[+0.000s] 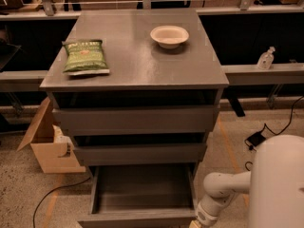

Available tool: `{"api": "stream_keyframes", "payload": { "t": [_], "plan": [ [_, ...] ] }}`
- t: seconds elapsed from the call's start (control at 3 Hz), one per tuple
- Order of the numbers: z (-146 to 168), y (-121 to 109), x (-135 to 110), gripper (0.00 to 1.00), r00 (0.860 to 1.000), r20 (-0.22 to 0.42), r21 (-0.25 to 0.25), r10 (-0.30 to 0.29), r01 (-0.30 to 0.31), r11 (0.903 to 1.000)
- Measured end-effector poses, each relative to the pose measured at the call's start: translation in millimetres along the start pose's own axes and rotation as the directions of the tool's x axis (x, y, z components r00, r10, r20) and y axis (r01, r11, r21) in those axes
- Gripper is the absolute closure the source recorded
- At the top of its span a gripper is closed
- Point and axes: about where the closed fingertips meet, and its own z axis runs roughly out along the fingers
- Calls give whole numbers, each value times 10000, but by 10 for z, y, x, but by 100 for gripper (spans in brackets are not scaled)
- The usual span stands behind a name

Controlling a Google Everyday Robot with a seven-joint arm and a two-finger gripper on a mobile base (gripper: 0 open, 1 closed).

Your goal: Close bottom drawer

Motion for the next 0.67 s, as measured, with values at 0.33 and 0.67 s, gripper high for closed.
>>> {"api": "stream_keyframes", "payload": {
  "t": [0.33,0.67],
  "plan": [
    [299,-80,-84,64,10000,-39,-177,39,-40,9998],
    [567,-173,-192,87,9999,134,-155,-6,8,9999]
  ]
}}
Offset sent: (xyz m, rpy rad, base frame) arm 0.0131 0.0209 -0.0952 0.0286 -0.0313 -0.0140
